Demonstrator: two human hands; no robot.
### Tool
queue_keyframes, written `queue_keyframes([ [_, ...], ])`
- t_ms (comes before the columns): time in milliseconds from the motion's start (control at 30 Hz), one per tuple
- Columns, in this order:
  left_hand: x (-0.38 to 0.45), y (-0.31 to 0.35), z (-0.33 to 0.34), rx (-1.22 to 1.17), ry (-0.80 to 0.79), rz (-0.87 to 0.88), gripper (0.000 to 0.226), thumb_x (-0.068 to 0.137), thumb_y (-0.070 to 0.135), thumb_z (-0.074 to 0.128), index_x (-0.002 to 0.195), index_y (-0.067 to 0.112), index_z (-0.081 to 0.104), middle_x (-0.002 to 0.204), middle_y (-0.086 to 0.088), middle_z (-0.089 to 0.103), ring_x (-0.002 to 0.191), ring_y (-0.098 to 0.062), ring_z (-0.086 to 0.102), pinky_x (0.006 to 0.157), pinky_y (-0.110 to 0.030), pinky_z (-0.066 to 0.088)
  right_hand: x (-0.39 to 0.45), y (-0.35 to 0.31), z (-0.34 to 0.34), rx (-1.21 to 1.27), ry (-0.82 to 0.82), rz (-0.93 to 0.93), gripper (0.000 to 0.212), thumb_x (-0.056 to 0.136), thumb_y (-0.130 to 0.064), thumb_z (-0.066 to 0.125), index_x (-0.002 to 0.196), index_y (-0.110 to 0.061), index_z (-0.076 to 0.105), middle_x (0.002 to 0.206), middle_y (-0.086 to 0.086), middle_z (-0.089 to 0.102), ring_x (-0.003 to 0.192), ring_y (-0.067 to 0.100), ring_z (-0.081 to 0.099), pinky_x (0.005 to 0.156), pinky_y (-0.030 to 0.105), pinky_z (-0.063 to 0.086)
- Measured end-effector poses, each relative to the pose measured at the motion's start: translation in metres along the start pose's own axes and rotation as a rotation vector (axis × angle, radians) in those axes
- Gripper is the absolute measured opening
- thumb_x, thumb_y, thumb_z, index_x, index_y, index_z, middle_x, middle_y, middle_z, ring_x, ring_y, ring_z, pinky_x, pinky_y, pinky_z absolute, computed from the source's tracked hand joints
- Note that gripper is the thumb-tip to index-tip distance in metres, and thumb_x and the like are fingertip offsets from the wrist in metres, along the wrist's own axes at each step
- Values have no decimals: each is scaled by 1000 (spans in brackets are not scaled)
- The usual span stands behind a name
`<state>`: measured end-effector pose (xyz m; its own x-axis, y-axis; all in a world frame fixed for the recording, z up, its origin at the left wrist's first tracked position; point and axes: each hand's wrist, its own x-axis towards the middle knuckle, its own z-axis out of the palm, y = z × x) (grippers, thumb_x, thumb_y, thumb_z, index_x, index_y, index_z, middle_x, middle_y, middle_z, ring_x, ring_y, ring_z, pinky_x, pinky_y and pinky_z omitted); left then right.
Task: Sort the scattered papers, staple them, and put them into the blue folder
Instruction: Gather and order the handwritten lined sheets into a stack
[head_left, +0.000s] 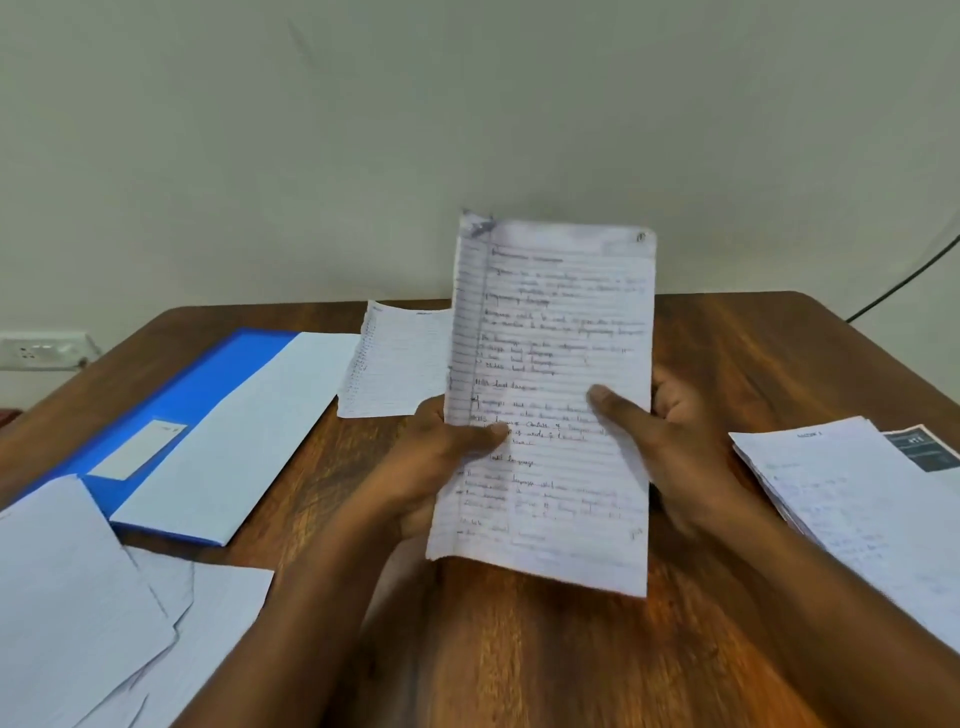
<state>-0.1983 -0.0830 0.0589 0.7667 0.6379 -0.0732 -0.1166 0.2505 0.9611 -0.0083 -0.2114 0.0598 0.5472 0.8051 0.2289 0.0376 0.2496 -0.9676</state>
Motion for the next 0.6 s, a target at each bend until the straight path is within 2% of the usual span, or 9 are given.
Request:
queue_keyframes([
  [67, -1, 2, -4, 3, -51, -115, 34, 98, -10, 58, 127, 6, 64, 122, -18, 76, 110, -37, 75, 85, -48, 65, 3, -1, -1, 37, 57, 23, 17, 100, -13, 65, 113, -22, 73, 116, 7, 78, 110, 39, 71, 85, 51, 62],
  [133, -1, 3, -7, 34, -79, -176, 37, 96, -10, 60, 129, 6, 63, 124, -17, 75, 113, -38, 74, 90, -51, 64, 5, 3, -4, -6, 86, 69, 16, 100, -18, 67, 100, -29, 79, 119, 27, 70, 110, 63, 59, 90, 77, 49],
  [167, -2, 4, -8, 81, -80, -175, 37, 95, -9, 62, 128, 8, 63, 123, -15, 76, 112, -37, 75, 91, -51, 63, 5, 6, -4, -24, 93, 93, 18, 100, -18, 67, 98, -30, 80, 117, 28, 70, 106, 64, 61, 90, 76, 49],
  [233, -3, 6, -8, 176, -40, -135, 32, 94, -7, 66, 121, 11, 67, 115, -9, 80, 103, -30, 78, 83, -43, 65, 3, 11, -5, -36, 58, 127, 20, 102, -14, 65, 99, -25, 81, 108, 14, 79, 99, 47, 68, 90, 64, 52],
  [333, 0, 8, -11, 196, 86, -58, 22, 97, 1, 69, 114, 15, 71, 107, -4, 82, 92, -23, 80, 68, -31, 64, -1, 17, -4, -91, -104, 241, 19, 102, -14, 63, 114, -17, 78, 114, 10, 78, 102, 51, 68, 98, 63, 52],
  [467, 10, -2, -21, 247, 284, -19, 16, 98, 15, 72, 109, 26, 71, 109, 2, 81, 94, -19, 79, 84, -39, 63, -8, 25, 5, -117, -245, 356, 22, 102, -8, 61, 122, -10, 72, 120, 7, 77, 116, 37, 70, 99, 56, 56],
  [500, 12, -4, -22, 233, 328, -28, 13, 98, 14, 72, 106, 25, 71, 109, 0, 81, 92, -19, 79, 86, -41, 63, -10, 27, 8, -132, -265, 362, 21, 102, -6, 60, 119, -12, 73, 119, 5, 77, 114, 32, 72, 94, 48, 60],
  [567, 14, -7, -23, 214, 407, -44, 10, 100, 12, 71, 103, 21, 72, 101, 0, 82, 83, -16, 80, 77, -38, 63, -14, 32, 14, -169, -302, 366, 23, 102, -2, 59, 117, -14, 73, 121, 2, 77, 111, 21, 74, 90, 36, 62],
  [600, 15, -7, -24, 220, 433, -51, 9, 100, 12, 70, 102, 21, 72, 97, 2, 82, 77, -13, 80, 72, -35, 62, -14, 34, 16, -208, -315, 364, 25, 102, -2, 59, 119, -14, 73, 122, 0, 76, 111, 19, 74, 94, 38, 60],
])
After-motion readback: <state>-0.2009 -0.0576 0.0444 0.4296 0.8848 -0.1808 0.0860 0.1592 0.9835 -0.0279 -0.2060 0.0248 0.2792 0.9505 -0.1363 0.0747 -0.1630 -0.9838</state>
